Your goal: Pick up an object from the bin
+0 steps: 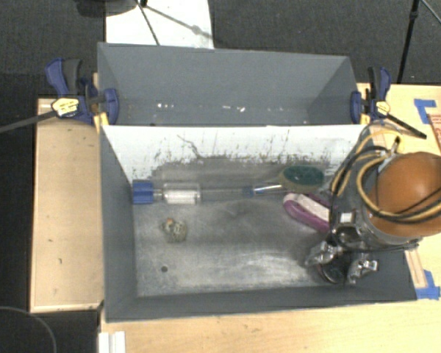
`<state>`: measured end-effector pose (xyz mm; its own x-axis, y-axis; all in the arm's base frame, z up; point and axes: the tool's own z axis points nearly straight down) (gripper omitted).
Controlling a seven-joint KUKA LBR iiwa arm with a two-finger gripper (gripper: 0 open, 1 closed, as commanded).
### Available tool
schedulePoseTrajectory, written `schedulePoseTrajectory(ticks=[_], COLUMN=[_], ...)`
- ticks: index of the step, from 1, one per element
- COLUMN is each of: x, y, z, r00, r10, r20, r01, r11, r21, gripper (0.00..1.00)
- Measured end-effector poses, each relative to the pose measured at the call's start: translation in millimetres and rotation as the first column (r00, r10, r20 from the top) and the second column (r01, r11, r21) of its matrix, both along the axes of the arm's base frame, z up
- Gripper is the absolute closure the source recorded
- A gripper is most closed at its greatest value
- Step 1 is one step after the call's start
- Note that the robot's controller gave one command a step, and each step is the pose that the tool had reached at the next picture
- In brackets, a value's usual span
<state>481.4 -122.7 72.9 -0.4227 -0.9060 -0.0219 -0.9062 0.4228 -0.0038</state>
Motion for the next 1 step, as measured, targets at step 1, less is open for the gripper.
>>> schedulePoseTrajectory(ticks=[1], x=[13.9], y=[4.9], z=[192.0], r00=[1.0], r10=[0.026], r20=[-0.003], r01=[-0.026], r11=[0.999], r21=[-0.02], gripper=[1.0])
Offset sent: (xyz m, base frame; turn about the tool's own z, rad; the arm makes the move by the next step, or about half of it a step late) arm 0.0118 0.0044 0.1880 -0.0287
